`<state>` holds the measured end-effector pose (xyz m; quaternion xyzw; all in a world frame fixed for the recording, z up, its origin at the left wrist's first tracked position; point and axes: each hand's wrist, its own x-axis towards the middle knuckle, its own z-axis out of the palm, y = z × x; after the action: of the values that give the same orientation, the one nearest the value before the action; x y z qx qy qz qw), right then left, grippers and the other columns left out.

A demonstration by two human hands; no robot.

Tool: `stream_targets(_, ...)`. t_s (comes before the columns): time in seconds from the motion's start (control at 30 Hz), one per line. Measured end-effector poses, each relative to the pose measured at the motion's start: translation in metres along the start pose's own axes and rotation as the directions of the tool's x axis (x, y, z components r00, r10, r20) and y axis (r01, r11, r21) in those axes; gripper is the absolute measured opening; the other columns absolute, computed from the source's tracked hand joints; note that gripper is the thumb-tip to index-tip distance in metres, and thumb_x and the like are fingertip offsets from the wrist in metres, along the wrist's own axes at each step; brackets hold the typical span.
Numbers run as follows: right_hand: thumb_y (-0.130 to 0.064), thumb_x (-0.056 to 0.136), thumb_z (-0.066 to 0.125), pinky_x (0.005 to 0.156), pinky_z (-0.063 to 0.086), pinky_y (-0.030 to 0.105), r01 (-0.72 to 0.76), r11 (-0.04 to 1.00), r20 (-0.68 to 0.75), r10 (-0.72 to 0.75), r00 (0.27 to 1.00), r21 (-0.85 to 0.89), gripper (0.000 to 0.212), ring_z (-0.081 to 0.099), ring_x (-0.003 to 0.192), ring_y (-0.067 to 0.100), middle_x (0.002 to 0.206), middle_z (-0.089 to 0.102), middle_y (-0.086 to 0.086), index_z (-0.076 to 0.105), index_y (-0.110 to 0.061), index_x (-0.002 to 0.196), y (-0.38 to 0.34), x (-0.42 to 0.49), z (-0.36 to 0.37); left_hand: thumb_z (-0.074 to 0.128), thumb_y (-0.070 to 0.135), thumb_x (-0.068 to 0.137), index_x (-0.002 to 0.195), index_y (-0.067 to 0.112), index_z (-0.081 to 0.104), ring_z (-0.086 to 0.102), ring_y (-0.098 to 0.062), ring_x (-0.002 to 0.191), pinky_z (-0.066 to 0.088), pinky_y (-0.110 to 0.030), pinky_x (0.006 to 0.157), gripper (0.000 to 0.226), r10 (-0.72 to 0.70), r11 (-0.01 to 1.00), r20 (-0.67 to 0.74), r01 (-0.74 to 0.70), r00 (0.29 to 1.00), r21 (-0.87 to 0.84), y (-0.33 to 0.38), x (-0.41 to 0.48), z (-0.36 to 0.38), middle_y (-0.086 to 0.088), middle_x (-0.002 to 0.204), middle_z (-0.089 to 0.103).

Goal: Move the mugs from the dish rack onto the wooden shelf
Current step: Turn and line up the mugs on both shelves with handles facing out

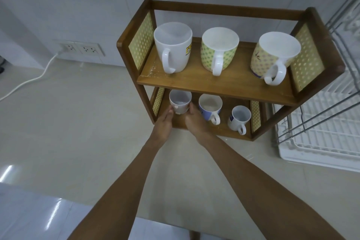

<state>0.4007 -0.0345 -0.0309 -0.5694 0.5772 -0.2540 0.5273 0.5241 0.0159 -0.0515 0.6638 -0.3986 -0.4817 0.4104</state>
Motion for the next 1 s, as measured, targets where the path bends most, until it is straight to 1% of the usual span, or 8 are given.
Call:
stream_targets(0.3,-0.015,0.099,0.048,0.097,0.042,0.028,-0.023,1.000,0.004,0.023,1.000,-0.003,0.052,0.054,0.126,0.020,0.142,0.058,-0.001,0.041,-0.026,0.150,-0.006,0.001,0.001,0.029,0.047,0.109,0.153,0.034,0.044,0.037,-0.020,0.148,0.029,-0.053,0.122,0.048,-0.021,0.999,-0.018,0.021,1.000,-0.024,0.005,0.001,0.001,0.002,0.158,0.046)
stream_targets(0.5,-0.001,0.094,0.044,0.076,0.050,0.041,0.090,0.995,-0.077,-0.094,0.993,-0.054,0.057,0.061,0.085,0.023,0.103,0.062,0.010,0.042,-0.018,0.148,0.005,-0.052,-0.027,0.036,0.045,0.108,0.131,0.029,0.063,0.056,-0.018,0.130,0.041,-0.051,0.114,0.039,-0.008,0.993,-0.094,-0.003,0.996,-0.122,-0.004,-0.018,0.023,-0.001,0.137,0.064)
stream_targets(0.63,-0.001,0.096,0.048,0.074,0.047,0.005,0.099,0.990,-0.295,-0.126,0.947,-0.103,0.064,0.059,0.090,0.006,0.122,0.063,0.003,0.034,-0.021,0.155,0.032,-0.086,-0.049,0.038,0.042,0.109,0.144,0.025,0.054,0.048,-0.015,0.139,0.037,-0.047,0.118,0.042,0.070,0.996,0.004,-0.070,0.998,-0.061,0.003,-0.024,0.055,0.003,0.148,0.055)
stream_targets(0.7,-0.002,0.098,0.048,0.083,0.050,0.014,0.042,0.994,-0.316,-0.071,0.946,-0.097,0.062,0.062,0.106,0.016,0.137,0.060,0.007,0.031,-0.018,0.156,0.043,-0.084,-0.055,0.036,0.043,0.109,0.153,0.023,0.043,0.039,-0.010,0.145,0.030,-0.039,0.121,0.049,0.063,0.998,0.029,-0.063,0.998,-0.019,0.012,-0.022,0.070,0.005,0.159,0.043)
stream_targets(0.77,-0.002,0.097,0.046,0.078,0.053,0.021,-0.046,0.996,-0.286,0.023,0.958,-0.072,0.067,0.065,0.106,0.026,0.137,0.059,0.016,0.025,-0.017,0.159,0.049,-0.078,-0.057,0.034,0.044,0.109,0.153,0.033,0.038,0.038,0.013,0.134,0.029,-0.022,0.112,0.045,0.101,0.995,0.048,-0.102,0.994,0.015,0.021,-0.019,0.081,0.018,0.154,0.041)
stream_targets(0.83,0.001,0.096,0.047,0.062,0.044,0.007,-0.044,0.997,-0.259,0.026,0.965,-0.063,0.066,0.064,0.084,0.008,0.126,0.065,0.015,0.029,-0.018,0.157,0.050,-0.073,-0.057,0.034,0.041,0.110,0.152,0.038,0.036,0.035,0.034,0.118,0.029,-0.004,0.100,0.042,0.162,0.986,0.067,-0.164,0.985,0.026,0.026,-0.015,0.089,0.034,0.143,0.039)
stream_targets(0.9,0.001,0.095,0.048,0.063,0.039,0.007,-0.025,0.997,-0.232,0.007,0.973,-0.073,0.068,0.058,0.079,0.002,0.125,0.065,0.009,0.031,-0.021,0.156,0.049,-0.070,-0.056,0.034,0.038,0.110,0.153,0.036,0.034,0.032,0.040,0.113,0.026,0.009,0.091,0.043,0.173,0.984,0.067,-0.176,0.983,0.038,0.028,-0.010,0.092,0.043,0.134,0.037)
stream_targets(1.0,0.000,0.093,0.048,0.063,0.039,0.016,-0.060,0.994,-0.173,0.044,0.984,-0.086,0.072,0.057,0.084,0.010,0.124,0.064,0.012,0.026,-0.022,0.159,0.051,-0.070,-0.052,0.035,0.037,0.110,0.145,0.043,0.038,0.037,0.035,0.113,0.028,0.003,0.095,0.036,0.149,0.988,0.045,-0.151,0.988,0.034,0.032,-0.003,0.092,0.038,0.134,0.043)
